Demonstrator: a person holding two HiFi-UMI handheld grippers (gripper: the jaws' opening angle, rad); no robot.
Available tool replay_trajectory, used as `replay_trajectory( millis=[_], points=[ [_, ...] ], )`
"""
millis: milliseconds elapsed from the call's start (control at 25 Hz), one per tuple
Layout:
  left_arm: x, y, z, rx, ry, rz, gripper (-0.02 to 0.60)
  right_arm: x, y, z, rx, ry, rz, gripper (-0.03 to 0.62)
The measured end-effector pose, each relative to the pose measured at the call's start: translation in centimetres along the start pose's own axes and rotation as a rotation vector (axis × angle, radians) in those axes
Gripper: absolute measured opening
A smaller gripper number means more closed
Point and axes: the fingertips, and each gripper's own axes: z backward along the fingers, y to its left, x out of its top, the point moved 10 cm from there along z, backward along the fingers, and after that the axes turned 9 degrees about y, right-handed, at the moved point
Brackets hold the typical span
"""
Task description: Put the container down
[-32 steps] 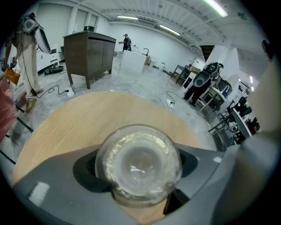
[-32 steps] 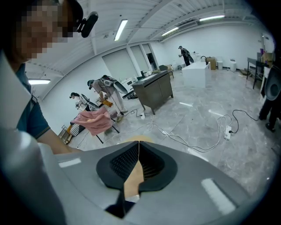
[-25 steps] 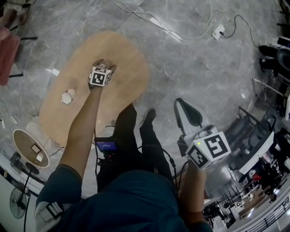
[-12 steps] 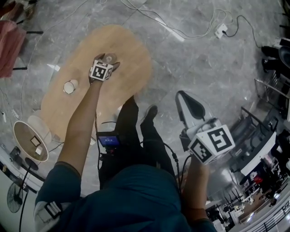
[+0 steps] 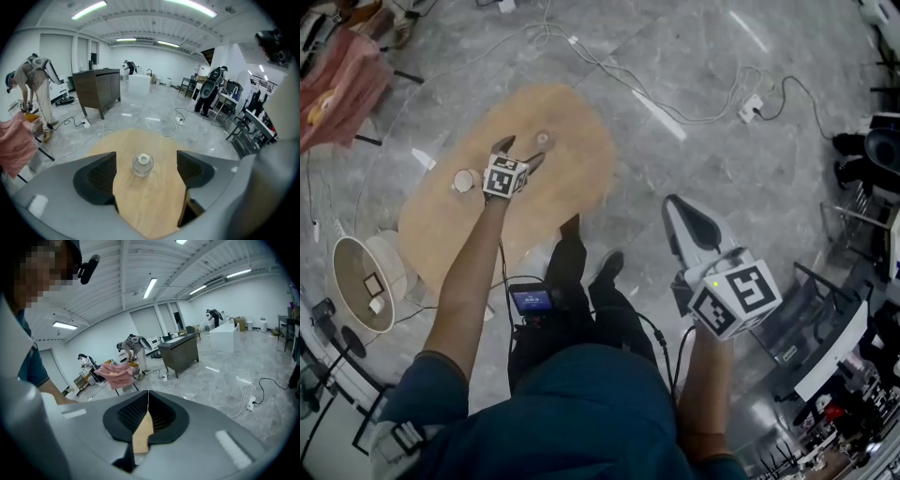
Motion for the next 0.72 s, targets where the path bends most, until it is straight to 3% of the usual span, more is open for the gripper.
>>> replay_trajectory(
  millis=[160,520,720],
  points=[
    [1.0,-0.8,7.0,0.049,-0.106,0.009,0.371,1.3,1.6,3.4,0.021,-0.06,0.055,0.012],
    [5.2,-6.0,26.0,0.118,-0.434,-0.006,0.268,3.7,4.8,11.6,0.053,-0.226,0.171,0.012],
    [6.7,-10.8,34.9,0.115,-0.536,-0.045,0.249,4.2,6.5,15.6,0.069,-0.28,0.233,0.011]
  ],
)
